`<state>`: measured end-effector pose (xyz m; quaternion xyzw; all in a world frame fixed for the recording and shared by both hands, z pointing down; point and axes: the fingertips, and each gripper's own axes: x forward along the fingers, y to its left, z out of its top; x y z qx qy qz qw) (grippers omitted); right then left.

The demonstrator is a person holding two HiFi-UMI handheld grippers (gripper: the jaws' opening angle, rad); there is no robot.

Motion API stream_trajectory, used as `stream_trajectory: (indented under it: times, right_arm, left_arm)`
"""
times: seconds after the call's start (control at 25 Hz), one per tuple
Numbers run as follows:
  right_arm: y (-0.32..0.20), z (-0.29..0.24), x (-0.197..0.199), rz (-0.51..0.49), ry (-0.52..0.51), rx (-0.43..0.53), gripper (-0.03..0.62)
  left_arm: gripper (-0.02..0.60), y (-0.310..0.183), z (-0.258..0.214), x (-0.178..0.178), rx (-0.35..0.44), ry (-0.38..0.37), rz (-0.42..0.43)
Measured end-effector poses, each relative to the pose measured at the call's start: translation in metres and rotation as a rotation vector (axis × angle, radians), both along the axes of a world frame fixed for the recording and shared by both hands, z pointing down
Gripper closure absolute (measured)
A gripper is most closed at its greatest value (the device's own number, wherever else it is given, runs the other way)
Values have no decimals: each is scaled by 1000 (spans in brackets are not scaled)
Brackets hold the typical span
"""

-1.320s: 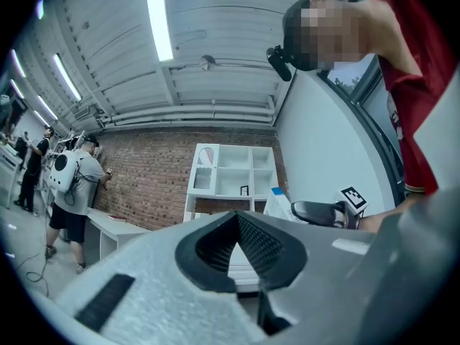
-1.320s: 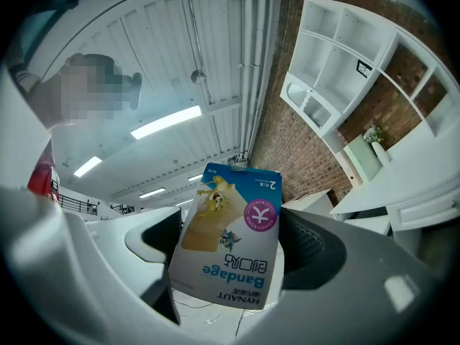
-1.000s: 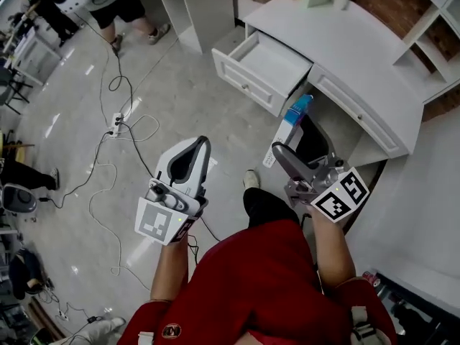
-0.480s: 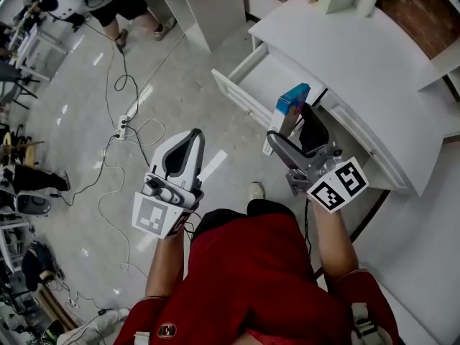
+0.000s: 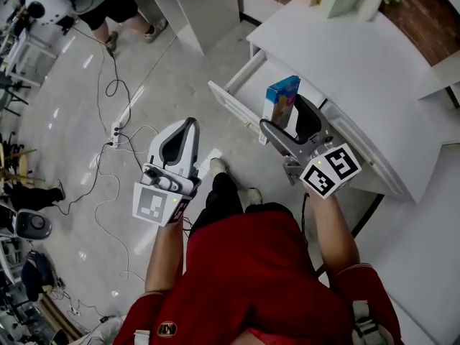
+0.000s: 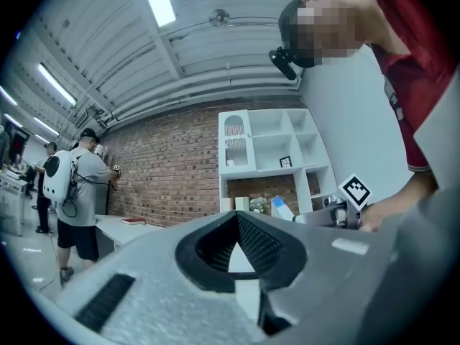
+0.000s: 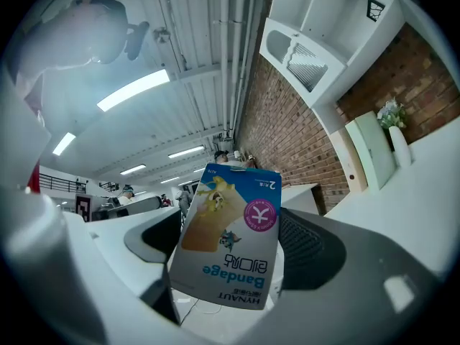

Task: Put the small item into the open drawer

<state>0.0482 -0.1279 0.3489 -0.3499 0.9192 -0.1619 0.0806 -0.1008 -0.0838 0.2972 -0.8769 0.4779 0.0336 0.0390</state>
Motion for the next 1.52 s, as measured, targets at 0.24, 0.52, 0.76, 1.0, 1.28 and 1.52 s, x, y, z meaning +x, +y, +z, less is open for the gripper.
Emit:
stream_trajectory:
  times: [0.24, 0.52, 0.76, 1.0, 1.28, 1.52]
  right_arm:
    - [-53, 30, -34, 48, 111, -47, 157]
    - [-125, 77, -63, 102, 209, -159, 157]
    - [-166, 114, -80, 120, 307, -222, 157]
    - [-189, 162, -77, 77, 442, -284, 157]
    - [-204, 231, -71, 6, 586, -395, 157]
    - [-207, 294, -65, -62, 670, -508, 157]
  left_arm:
    - [580, -61, 11, -25, 9, 37, 62]
    - [580, -141, 28, -62, -16, 55, 140]
    - [580, -185, 43, -85, -41, 70, 184]
    - [580, -213, 54, -90, -57, 77, 157]
    - [580, -237, 71, -88, -107, 94, 75]
    - [580, -244, 80, -80, -132, 65, 29]
